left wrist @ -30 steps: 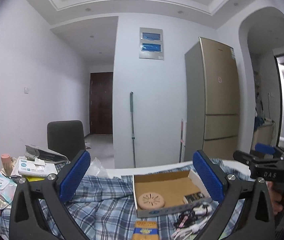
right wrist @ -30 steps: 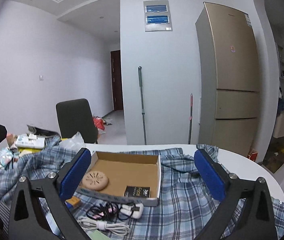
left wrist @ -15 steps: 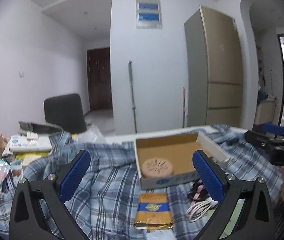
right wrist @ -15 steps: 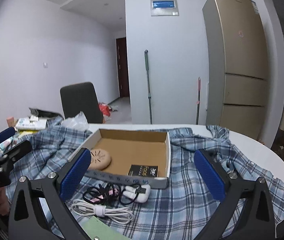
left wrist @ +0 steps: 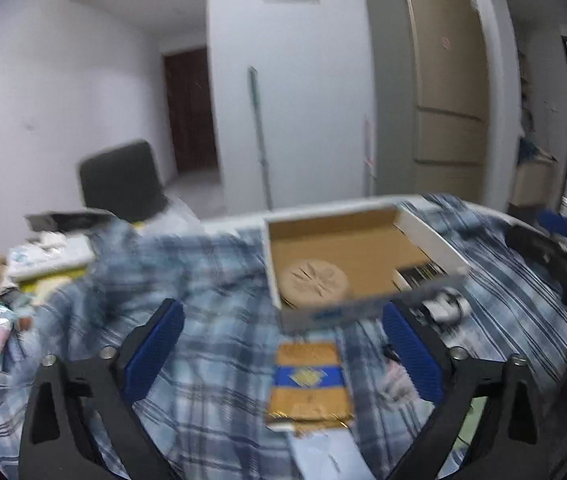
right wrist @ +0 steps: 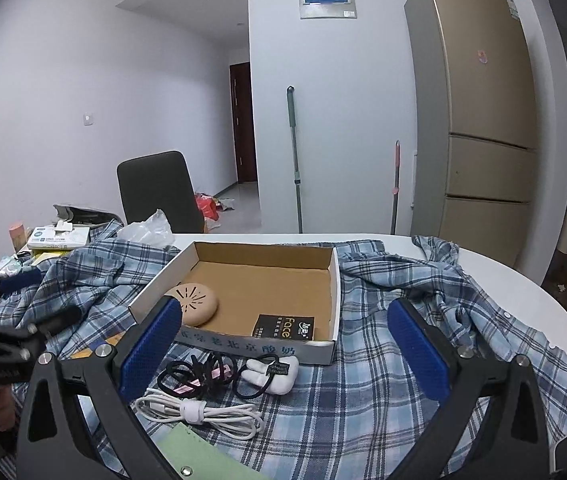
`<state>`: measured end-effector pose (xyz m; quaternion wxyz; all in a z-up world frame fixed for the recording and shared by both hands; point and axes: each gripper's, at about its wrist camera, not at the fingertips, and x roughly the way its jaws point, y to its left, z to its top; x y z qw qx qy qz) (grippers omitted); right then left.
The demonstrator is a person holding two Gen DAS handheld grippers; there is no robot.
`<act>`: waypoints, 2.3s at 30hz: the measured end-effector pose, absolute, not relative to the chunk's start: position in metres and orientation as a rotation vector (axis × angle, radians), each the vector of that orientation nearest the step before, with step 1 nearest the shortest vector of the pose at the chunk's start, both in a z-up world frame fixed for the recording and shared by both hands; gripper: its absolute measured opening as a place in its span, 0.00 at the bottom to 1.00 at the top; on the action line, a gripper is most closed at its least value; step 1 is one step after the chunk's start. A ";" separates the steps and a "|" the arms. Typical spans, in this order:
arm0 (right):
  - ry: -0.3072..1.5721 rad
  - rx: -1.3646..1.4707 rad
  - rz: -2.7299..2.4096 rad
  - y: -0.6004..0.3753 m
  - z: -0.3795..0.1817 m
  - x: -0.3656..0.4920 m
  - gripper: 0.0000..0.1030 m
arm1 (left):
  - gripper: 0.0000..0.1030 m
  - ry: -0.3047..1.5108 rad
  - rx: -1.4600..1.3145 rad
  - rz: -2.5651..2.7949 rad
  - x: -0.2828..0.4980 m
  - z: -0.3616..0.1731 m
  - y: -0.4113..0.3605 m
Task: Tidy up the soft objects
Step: 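Lower the left gripper and grasp the blue-and-gold cigarette pack, then lift the cigarette pack with the left gripper while the right gripper grasps the black hair ties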
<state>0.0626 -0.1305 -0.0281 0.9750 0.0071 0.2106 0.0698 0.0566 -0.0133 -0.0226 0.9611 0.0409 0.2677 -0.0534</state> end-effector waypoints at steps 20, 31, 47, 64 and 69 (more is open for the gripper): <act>0.480 0.015 0.142 -0.131 -0.034 0.070 1.00 | 0.58 0.892 0.081 -0.183 0.099 -0.079 -0.021; 0.497 0.016 0.139 -0.132 -0.036 0.074 1.00 | 0.57 0.971 0.079 -0.187 0.109 -0.091 -0.022; 0.484 0.041 0.112 -0.140 -0.033 0.073 1.00 | 0.52 0.485 0.004 -0.186 0.049 -0.024 -0.005; 0.821 -0.198 0.523 -0.065 -0.068 0.097 0.99 | 0.53 0.354 -0.009 -0.124 0.028 -0.008 0.004; 0.834 -0.298 0.637 -0.048 -0.073 0.114 0.99 | 0.53 0.380 -0.025 -0.126 0.032 -0.011 0.007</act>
